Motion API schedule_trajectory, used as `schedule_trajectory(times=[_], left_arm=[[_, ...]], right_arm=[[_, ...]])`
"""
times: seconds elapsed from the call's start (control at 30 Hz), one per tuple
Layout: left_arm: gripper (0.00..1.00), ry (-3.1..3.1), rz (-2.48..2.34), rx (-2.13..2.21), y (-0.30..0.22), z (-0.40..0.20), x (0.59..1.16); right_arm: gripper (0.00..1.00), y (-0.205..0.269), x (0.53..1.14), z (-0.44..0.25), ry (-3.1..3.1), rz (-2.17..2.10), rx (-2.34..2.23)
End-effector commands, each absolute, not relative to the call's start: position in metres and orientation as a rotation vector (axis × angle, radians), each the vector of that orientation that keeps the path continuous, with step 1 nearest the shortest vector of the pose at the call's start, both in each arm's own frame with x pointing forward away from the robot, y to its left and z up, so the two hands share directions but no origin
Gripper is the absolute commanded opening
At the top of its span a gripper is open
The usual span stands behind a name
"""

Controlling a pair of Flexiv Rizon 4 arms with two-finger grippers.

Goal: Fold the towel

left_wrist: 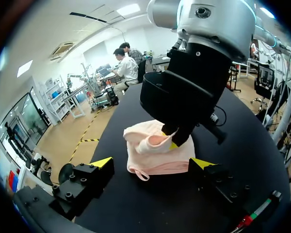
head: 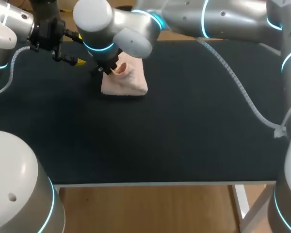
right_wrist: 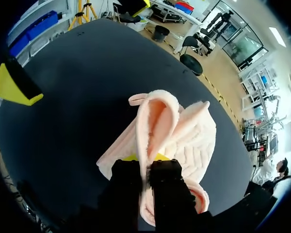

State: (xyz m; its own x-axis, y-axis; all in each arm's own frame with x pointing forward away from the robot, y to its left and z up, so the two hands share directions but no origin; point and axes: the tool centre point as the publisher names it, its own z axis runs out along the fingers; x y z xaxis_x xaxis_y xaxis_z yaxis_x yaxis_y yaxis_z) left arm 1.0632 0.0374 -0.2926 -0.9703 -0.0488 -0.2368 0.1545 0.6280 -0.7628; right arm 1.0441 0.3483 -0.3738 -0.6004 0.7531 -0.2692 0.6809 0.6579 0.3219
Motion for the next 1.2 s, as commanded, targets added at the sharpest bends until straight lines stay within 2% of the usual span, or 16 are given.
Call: schedule_trajectory(times=[0.03,0.1,0.63,1.03,1.2], left_arm=[[1.0,2.611,-1.26,0.088,0.037,-0.294,1.063],[1.0,2.611,-1.26,0.088,0.037,-0.294,1.063],[1.0,2.611,-1.26,0.088,0.037,-0.294,1.063],[1.0,2.611,-1.26,0.088,0.037,-0.294,1.063],[1.0,2.611,-1.26,0.088,0.037,-0.294,1.063]], right_arm=[[0.0,0.346,1.047,-0.377,2.541,0.332,1.085],[1.0,0.345,1.047,-0.376,2.568,0.356,1.073],[1.0,0.329,1.044,-0.325,2.484,0.708,1.073],[1.0,0.27,1.046,-0.298,2.607,1.113,1.498],[1.0,0.267,1.037,-0.309,2.693,1.166,1.587]])
